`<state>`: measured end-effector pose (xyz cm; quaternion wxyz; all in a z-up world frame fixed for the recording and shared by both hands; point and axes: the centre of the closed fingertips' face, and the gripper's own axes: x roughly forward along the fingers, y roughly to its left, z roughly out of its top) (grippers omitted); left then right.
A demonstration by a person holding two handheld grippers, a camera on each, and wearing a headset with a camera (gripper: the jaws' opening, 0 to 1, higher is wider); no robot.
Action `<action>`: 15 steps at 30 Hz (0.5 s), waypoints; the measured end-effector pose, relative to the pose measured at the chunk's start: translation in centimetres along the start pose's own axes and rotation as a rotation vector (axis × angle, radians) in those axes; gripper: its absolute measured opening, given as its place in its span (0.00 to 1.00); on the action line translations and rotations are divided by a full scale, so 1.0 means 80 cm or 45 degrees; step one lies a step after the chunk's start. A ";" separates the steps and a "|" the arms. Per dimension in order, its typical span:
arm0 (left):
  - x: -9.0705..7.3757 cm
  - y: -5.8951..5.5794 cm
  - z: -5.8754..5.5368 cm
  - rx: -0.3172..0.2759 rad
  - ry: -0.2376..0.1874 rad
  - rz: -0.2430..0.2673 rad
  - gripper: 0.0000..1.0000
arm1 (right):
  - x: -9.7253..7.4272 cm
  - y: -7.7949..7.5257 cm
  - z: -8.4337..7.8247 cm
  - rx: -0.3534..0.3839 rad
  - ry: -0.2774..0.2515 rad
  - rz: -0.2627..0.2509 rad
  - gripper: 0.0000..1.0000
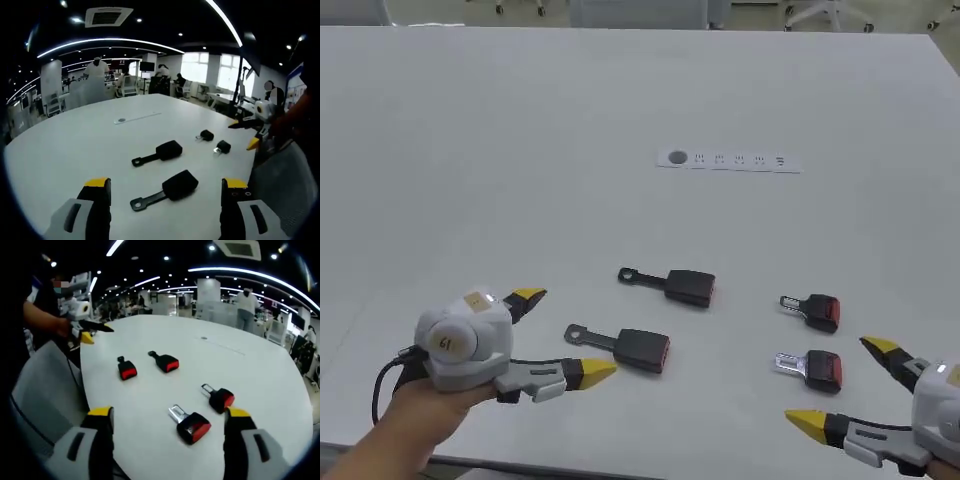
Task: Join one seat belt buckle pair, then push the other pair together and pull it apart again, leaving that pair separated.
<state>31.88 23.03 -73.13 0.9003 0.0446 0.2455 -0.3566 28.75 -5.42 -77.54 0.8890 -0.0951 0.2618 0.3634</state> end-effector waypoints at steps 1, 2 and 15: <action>0.000 0.000 -0.001 -0.001 0.001 -0.001 0.93 | 0.000 0.000 0.000 0.002 0.000 0.000 0.93; 0.000 0.000 -0.001 -0.001 0.002 -0.001 0.93 | 0.000 0.000 0.000 0.005 -0.001 0.001 0.93; 0.003 0.002 -0.003 0.001 0.009 -0.007 0.93 | 0.002 0.000 -0.001 0.003 0.009 0.005 0.92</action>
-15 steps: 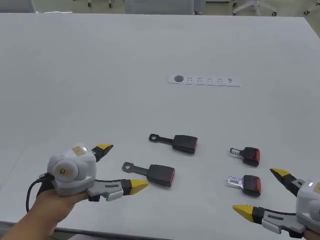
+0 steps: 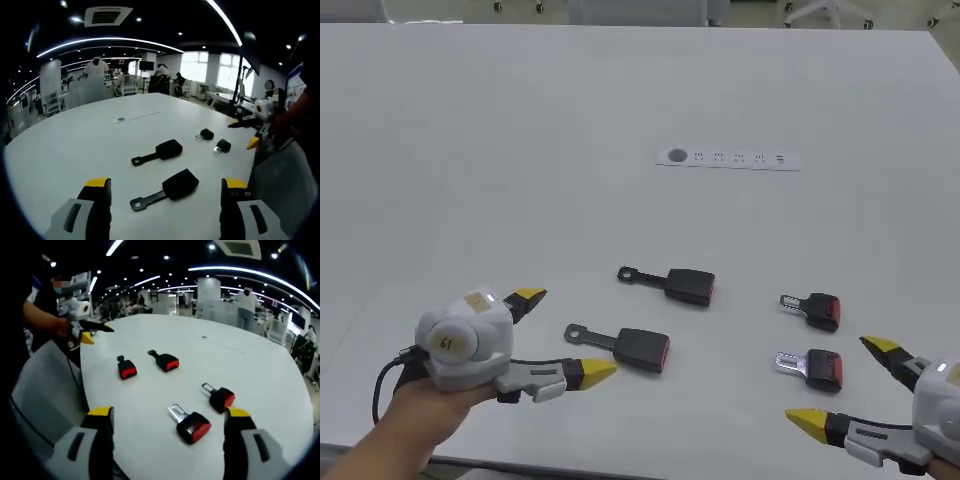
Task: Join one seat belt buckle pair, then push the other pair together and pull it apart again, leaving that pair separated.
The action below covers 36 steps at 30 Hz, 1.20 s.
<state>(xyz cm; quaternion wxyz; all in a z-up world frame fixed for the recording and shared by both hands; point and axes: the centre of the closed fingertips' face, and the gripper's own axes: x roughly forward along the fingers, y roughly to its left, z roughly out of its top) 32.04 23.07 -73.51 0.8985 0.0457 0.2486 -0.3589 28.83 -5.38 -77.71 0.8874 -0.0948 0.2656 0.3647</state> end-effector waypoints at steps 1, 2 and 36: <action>0.000 0.001 0.000 0.001 0.000 -0.002 0.93 | 0.000 0.000 0.000 0.002 0.000 0.001 0.92; 0.001 0.001 -0.001 0.002 0.000 -0.003 0.93 | 0.000 -0.001 0.000 0.002 0.000 0.000 0.92; 0.055 -0.026 -0.022 0.181 0.140 -0.149 0.91 | 0.006 -0.018 -0.023 -0.020 0.113 0.083 0.88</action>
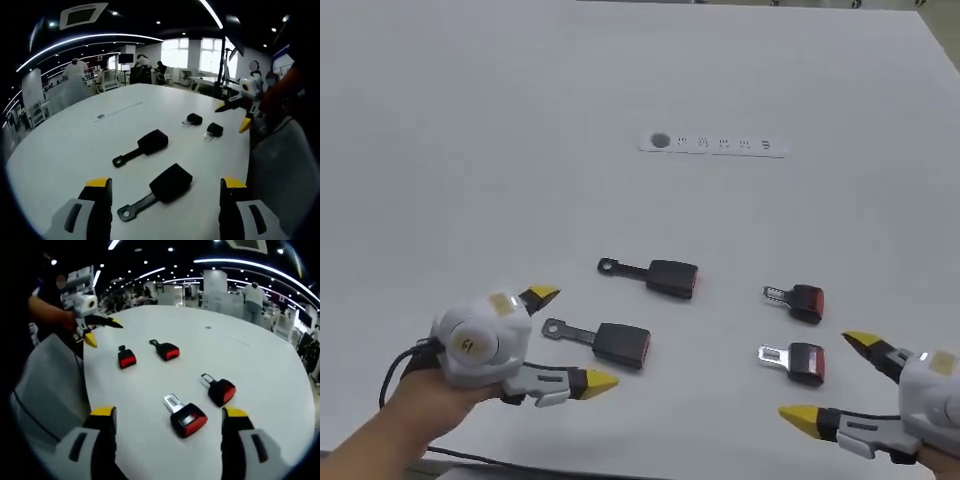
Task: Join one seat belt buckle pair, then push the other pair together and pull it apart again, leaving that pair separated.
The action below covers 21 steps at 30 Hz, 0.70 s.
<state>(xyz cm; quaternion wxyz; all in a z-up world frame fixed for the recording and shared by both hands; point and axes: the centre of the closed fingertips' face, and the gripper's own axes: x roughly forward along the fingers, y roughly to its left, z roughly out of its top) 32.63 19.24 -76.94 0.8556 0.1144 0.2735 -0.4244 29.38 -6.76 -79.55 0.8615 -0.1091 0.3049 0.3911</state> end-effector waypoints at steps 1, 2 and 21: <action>0.003 0.000 0.000 0.007 0.005 -0.005 0.91 | 0.001 -0.001 -0.001 -0.003 0.005 0.006 0.88; 0.006 0.000 -0.002 0.019 0.012 -0.010 0.91 | 0.002 -0.003 -0.002 -0.006 0.012 0.016 0.88; 0.065 -0.004 -0.026 0.196 0.202 -0.148 0.85 | 0.026 -0.025 -0.023 -0.097 0.157 0.162 0.78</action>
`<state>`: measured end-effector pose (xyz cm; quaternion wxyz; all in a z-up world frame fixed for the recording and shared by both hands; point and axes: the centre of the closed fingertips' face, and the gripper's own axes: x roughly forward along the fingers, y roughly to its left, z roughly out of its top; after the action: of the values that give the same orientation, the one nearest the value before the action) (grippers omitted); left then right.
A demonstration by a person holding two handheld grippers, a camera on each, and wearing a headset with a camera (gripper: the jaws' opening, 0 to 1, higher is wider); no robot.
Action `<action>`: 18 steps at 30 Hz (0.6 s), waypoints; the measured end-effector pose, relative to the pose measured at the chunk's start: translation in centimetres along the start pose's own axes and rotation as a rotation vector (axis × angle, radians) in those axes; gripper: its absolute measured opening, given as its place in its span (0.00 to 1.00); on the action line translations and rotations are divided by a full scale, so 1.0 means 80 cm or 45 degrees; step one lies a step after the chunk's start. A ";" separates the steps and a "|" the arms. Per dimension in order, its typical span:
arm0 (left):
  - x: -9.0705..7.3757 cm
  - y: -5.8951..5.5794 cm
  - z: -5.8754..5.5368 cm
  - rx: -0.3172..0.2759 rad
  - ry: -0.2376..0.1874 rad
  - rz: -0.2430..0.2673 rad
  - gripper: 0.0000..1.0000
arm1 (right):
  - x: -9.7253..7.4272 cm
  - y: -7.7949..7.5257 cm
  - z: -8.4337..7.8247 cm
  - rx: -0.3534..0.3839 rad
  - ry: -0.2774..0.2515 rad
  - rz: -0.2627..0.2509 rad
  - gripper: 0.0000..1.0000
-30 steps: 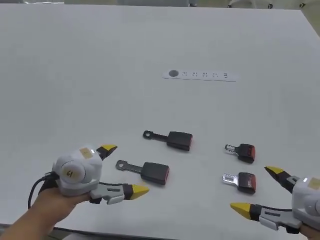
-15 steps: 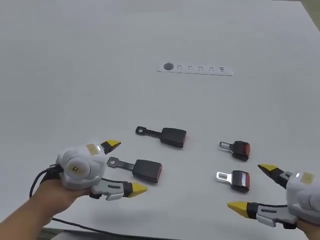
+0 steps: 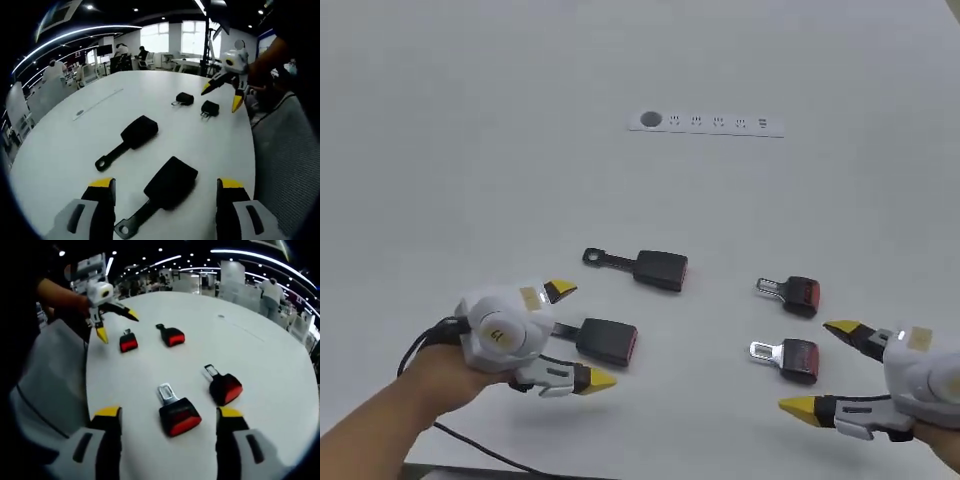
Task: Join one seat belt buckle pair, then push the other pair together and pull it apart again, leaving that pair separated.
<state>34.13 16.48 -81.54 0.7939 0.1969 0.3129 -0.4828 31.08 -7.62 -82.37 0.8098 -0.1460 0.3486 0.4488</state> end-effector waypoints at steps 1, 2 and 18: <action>0.002 0.000 -0.002 0.017 0.013 -0.012 0.85 | 0.001 -0.001 -0.001 -0.004 0.005 0.005 0.78; 0.004 0.000 -0.004 0.024 0.023 -0.022 0.84 | 0.003 -0.002 -0.002 -0.009 0.015 0.011 0.77; 0.032 -0.002 -0.027 0.259 0.173 -0.204 0.73 | 0.019 -0.010 -0.015 -0.105 0.127 0.139 0.67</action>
<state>34.18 16.05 -84.86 0.7057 0.2830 0.3302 -0.5594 31.74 -7.76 -84.37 0.7589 -0.1824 0.3772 0.4986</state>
